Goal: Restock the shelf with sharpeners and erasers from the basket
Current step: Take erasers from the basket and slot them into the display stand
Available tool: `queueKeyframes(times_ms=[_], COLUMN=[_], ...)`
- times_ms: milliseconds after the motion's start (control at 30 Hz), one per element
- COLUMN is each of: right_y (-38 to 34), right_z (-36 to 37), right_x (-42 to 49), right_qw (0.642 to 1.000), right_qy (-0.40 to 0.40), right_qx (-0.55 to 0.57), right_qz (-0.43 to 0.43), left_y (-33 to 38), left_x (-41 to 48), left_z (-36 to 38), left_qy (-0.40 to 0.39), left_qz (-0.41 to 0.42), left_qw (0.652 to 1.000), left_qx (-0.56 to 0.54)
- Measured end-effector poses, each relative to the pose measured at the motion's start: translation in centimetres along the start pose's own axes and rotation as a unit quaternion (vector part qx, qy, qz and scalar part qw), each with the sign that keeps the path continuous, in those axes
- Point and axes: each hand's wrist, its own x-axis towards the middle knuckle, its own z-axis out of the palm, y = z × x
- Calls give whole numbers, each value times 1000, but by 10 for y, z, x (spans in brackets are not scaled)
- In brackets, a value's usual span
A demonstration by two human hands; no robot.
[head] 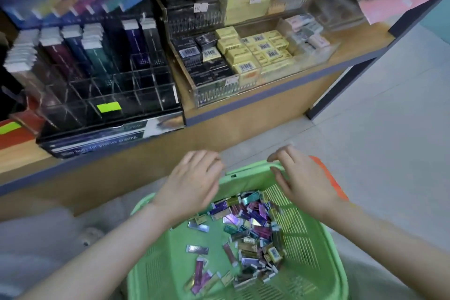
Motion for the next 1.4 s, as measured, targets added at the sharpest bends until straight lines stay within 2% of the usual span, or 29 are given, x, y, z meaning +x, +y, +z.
queueKeyframes(times_ms=[100, 200, 300, 400, 433, 500, 600, 700, 767, 800, 833, 867, 967, 1100, 1233, 1300, 1400], right_y=[-5, -6, -2, 6, 9, 11, 11, 11, 10, 10, 11, 11, 10, 6, 3, 1, -4], right_z=[54, 103, 137, 158, 162, 165, 170, 180, 185, 188, 190, 193, 202, 206, 206, 208, 206], right_x=[-20, -37, -47, -53, -54, -55, -52, -53, -54, -54, -54, -56, -62, -71, -80, -80, -77], right_qw=[990, 963, 943, 929, 926, 920, 911, 913, 915, 916, 919, 920, 922, 927, 928, 930, 928], right_qy=[-137, -254, -293, -319, -326, -342, -353, -345, -338, -335, -333, -333, -345, -346, -351, -344, -297], right_qx=[11, -2, -1, -35, -59, -127, -196, -168, -141, -129, -120, -117, -107, -75, -52, -29, 76], right_qz=[28, 91, 160, 185, 179, 141, 90, 141, 170, 176, 176, 169, 141, 120, 111, 127, 210], left_y=[4, 4, 7, 19, 24, 33, 35, 34, 33, 34, 35, 37, 43, 58, 66, 62, 58], left_x=[-29, -52, -66, -80, -83, -82, -82, -91, -101, -106, -111, -115, -125, -133, -136, -137, -143], left_z=[19, 39, 51, 71, 79, 94, 130, 164, 177, 182, 187, 189, 201, 214, 227, 229, 229], left_qy=[-128, -163, -153, -152, -166, -210, -269, -307, -328, -337, -345, -357, -329, -293, -276, -288, -308], left_qz=[-102, -156, -145, -68, -67, -123, -278, -430, -516, -545, -557, -556, -576, -618, -634, -625, -599], left_qw=[986, 974, 976, 983, 979, 957, 895, 809, 730, 689, 663, 654, 649, 627, 634, 640, 655], left_qx=[-25, -38, -46, -79, -100, -158, -223, -258, -306, -339, -361, -369, -371, -373, -346, -342, -342])
